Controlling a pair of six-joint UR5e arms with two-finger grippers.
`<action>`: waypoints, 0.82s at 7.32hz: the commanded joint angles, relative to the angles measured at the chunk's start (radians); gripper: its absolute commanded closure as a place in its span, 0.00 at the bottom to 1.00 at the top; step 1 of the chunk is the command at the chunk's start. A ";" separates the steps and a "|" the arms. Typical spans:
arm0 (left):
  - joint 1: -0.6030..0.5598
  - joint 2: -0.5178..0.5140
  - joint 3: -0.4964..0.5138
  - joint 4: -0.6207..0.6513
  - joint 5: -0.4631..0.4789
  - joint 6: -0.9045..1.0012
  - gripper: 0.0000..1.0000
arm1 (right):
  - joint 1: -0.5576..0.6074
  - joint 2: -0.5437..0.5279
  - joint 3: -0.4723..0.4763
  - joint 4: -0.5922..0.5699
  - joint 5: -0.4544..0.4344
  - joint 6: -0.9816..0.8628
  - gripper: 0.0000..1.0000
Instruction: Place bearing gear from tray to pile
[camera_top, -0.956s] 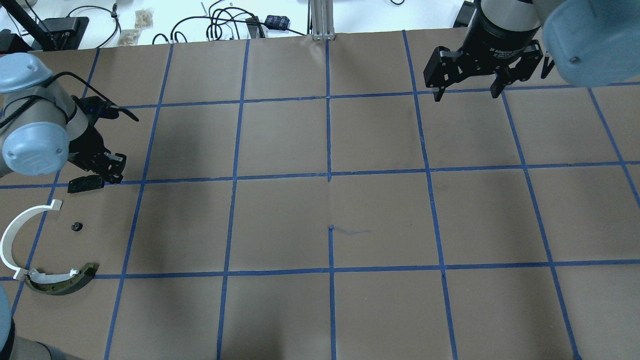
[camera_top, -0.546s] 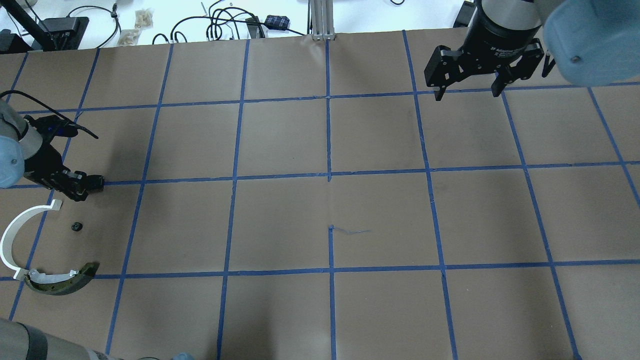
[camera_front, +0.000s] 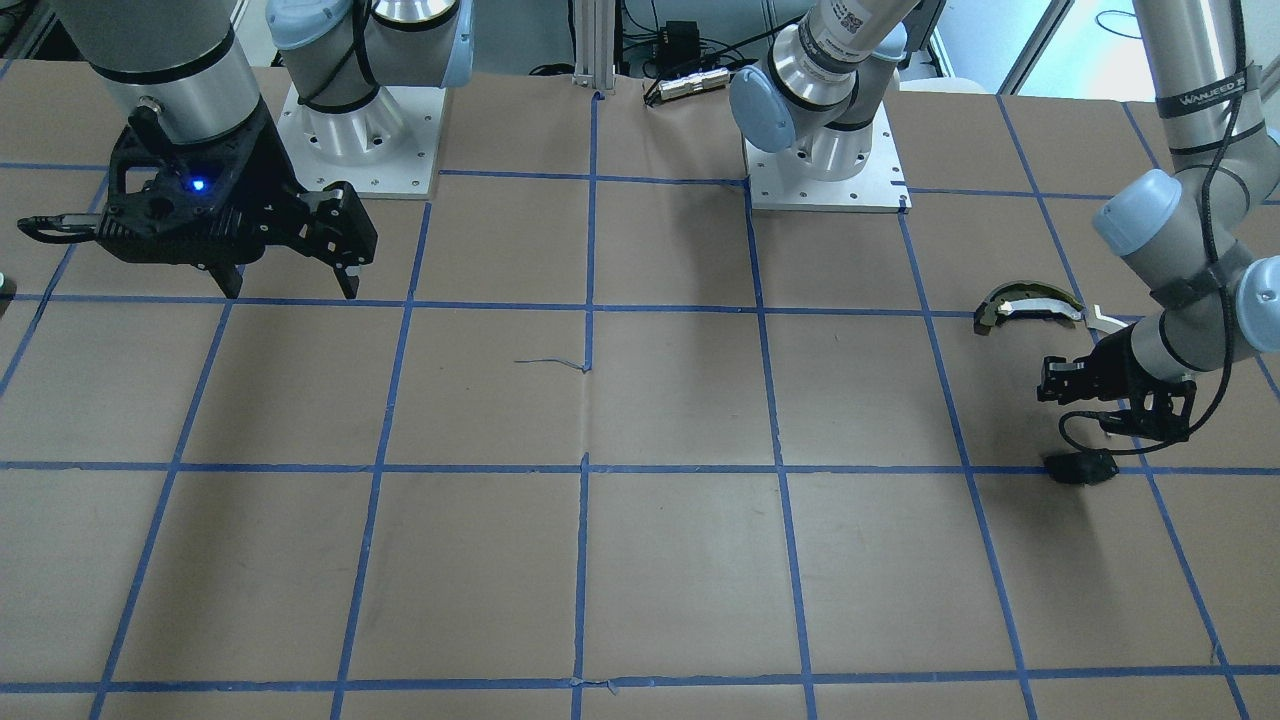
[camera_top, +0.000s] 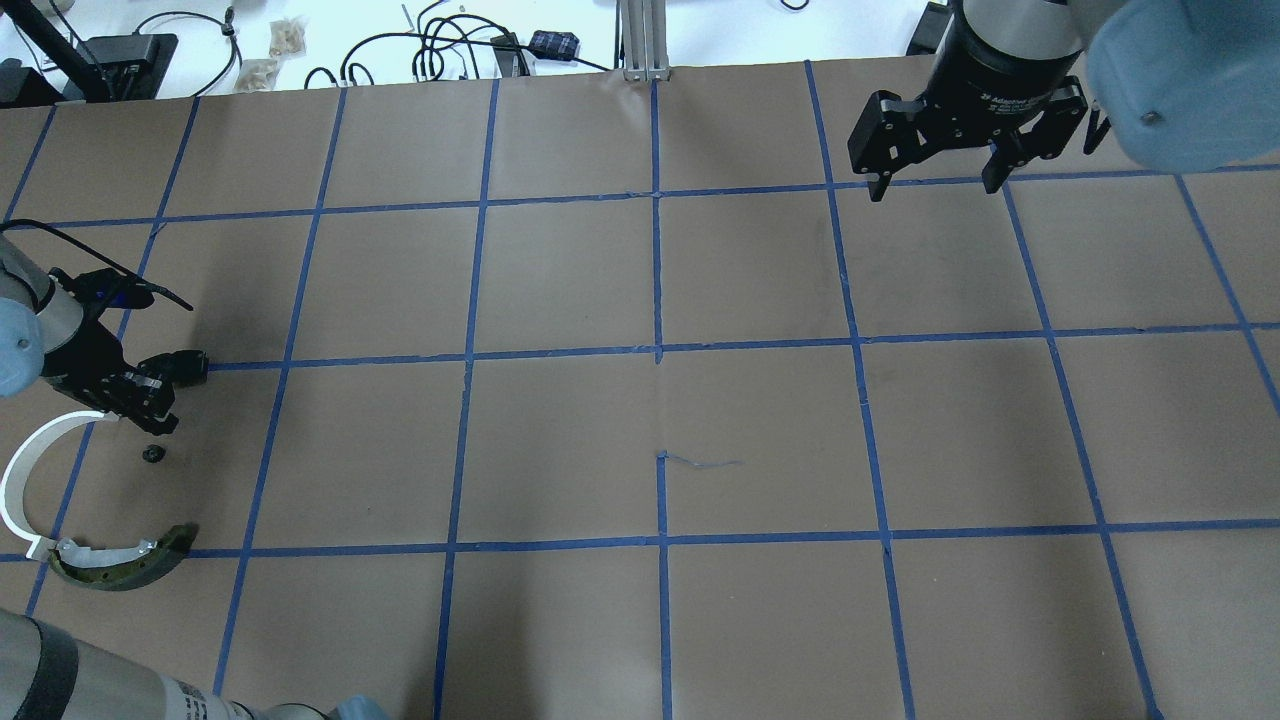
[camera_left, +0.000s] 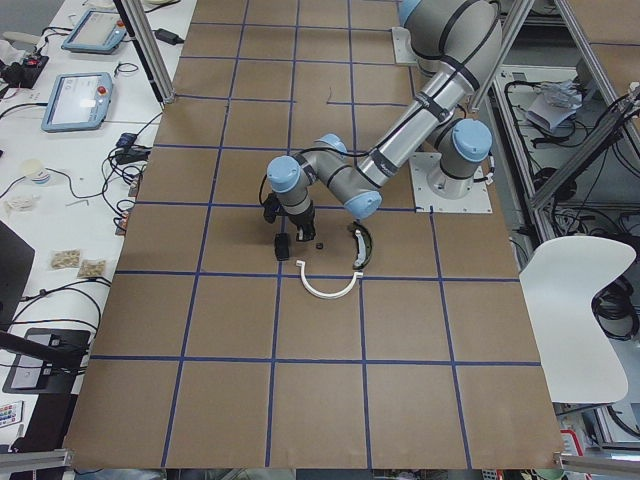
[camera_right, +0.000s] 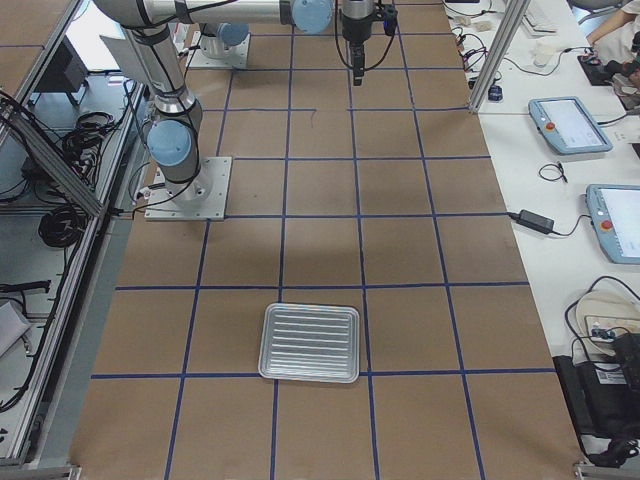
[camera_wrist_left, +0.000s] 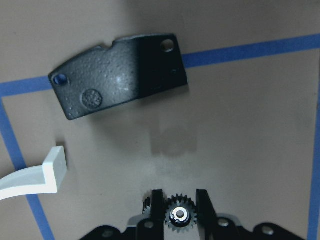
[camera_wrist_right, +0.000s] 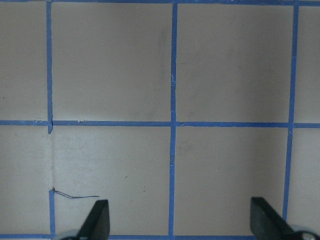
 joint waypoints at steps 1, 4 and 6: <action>0.000 -0.008 -0.014 -0.015 -0.028 -0.013 1.00 | -0.001 0.000 0.000 -0.001 0.001 0.001 0.00; 0.002 -0.008 -0.018 -0.020 -0.028 -0.010 0.83 | -0.001 0.000 0.000 0.000 0.002 0.001 0.00; 0.004 -0.006 -0.016 -0.019 -0.022 -0.007 0.82 | -0.001 0.000 0.000 0.000 0.001 0.001 0.00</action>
